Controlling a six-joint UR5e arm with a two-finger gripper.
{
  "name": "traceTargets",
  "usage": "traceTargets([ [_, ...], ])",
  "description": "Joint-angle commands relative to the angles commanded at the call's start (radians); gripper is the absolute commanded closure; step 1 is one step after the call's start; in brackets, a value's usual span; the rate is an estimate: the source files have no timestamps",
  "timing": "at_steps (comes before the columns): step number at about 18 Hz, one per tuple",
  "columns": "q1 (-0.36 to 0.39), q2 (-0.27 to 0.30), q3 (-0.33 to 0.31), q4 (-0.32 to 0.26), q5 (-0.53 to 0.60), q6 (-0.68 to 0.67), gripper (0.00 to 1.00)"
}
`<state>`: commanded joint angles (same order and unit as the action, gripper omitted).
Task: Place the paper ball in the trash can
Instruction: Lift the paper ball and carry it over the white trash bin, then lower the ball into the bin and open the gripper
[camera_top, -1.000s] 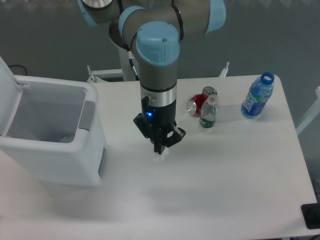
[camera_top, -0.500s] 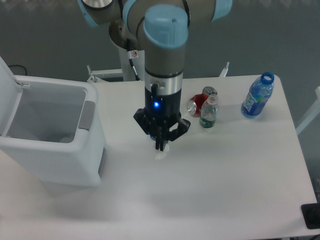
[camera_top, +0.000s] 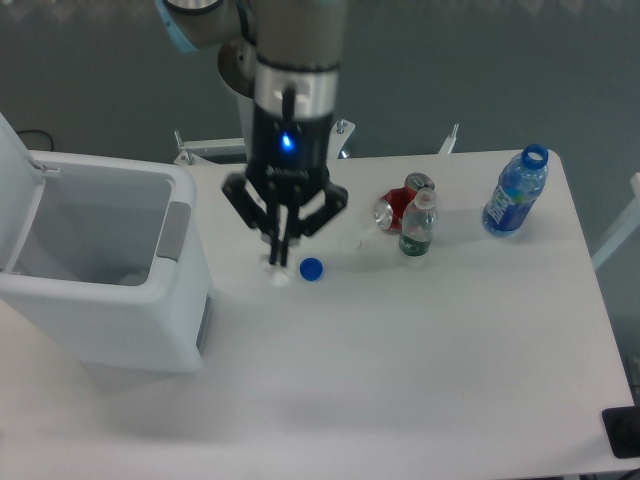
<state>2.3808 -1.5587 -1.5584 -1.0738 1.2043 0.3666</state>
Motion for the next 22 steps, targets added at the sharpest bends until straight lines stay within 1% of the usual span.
traceTargets([
  [2,-0.026,0.025,-0.034,0.002,-0.018,-0.021,1.0],
  [4,-0.045,0.032,-0.039,0.002,-0.054,-0.032,1.0],
  [6,-0.057,0.032,-0.04,0.002,-0.09,-0.034,1.0],
  [8,-0.098,0.029,-0.043,0.002,-0.115,-0.034,1.0],
  [15,-0.199,0.008,-0.052,0.003,-0.123,-0.026,1.0],
  [16,-0.21,0.005,-0.052,0.003,-0.123,-0.025,0.96],
  [17,-0.215,0.003,-0.052,0.005,-0.123,-0.022,0.9],
  [18,-0.218,-0.003,-0.055,0.006,-0.123,-0.021,0.87],
  [20,-0.227,-0.007,-0.06,0.006,-0.123,-0.02,0.87],
  [22,-0.239,-0.017,-0.06,0.008,-0.123,-0.02,0.79],
])
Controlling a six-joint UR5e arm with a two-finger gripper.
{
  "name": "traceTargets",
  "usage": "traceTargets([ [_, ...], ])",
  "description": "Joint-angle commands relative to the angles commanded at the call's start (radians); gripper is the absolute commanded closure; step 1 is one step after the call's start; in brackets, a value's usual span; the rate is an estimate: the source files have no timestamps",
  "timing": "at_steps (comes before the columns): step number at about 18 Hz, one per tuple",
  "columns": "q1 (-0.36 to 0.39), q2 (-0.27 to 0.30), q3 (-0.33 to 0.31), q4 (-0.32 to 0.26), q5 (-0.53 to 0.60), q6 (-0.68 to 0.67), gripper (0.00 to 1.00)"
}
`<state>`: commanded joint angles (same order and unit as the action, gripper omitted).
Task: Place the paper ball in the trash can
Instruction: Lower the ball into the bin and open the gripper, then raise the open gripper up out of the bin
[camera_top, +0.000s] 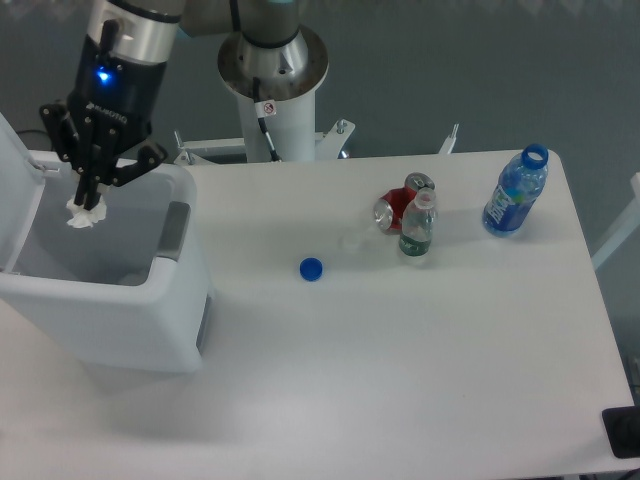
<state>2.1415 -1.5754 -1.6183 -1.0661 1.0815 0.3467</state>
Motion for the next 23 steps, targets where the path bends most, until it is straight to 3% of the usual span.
traceTargets([
  [2,0.0,-0.002,-0.002,-0.002,0.002,0.002,0.7],
  [3,-0.002,-0.008,-0.002,-0.002,0.002,0.005,0.5],
  [5,-0.002,-0.012,-0.002,-0.002,0.005,0.027,0.36],
  [6,-0.002,-0.012,-0.002,-0.002,0.006,0.038,0.14],
  [7,-0.002,-0.012,-0.002,0.0,0.008,0.052,0.03],
  [14,0.015,-0.002,0.002,0.002,0.021,0.092,0.0],
  [18,0.043,0.003,0.018,0.005,0.181,0.141,0.0],
  [23,0.093,0.002,0.017,0.011,0.262,0.257,0.0],
])
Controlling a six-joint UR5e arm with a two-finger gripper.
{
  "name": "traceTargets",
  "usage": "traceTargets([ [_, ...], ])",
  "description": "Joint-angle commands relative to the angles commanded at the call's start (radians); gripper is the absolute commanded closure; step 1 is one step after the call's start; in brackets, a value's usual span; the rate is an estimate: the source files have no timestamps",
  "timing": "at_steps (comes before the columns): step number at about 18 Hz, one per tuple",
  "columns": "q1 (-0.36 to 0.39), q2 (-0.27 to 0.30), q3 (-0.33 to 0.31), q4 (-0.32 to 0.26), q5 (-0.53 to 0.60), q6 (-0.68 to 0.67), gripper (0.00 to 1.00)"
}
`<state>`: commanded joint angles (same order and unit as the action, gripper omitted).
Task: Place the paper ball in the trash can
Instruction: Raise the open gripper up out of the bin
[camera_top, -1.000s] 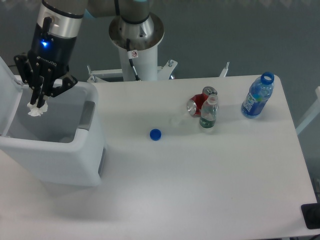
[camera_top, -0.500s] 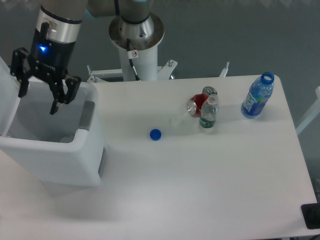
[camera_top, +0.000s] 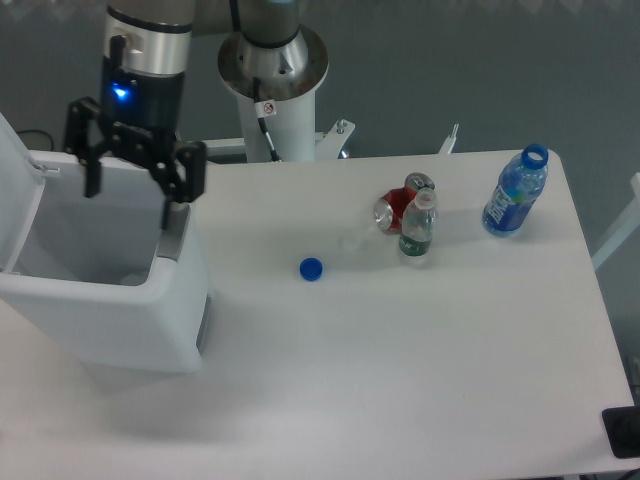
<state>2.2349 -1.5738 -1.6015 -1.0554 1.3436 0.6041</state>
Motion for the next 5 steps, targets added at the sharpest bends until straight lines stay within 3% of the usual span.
traceTargets([
  [5,0.051,-0.026,-0.011,0.002,0.048,0.106,0.0],
])
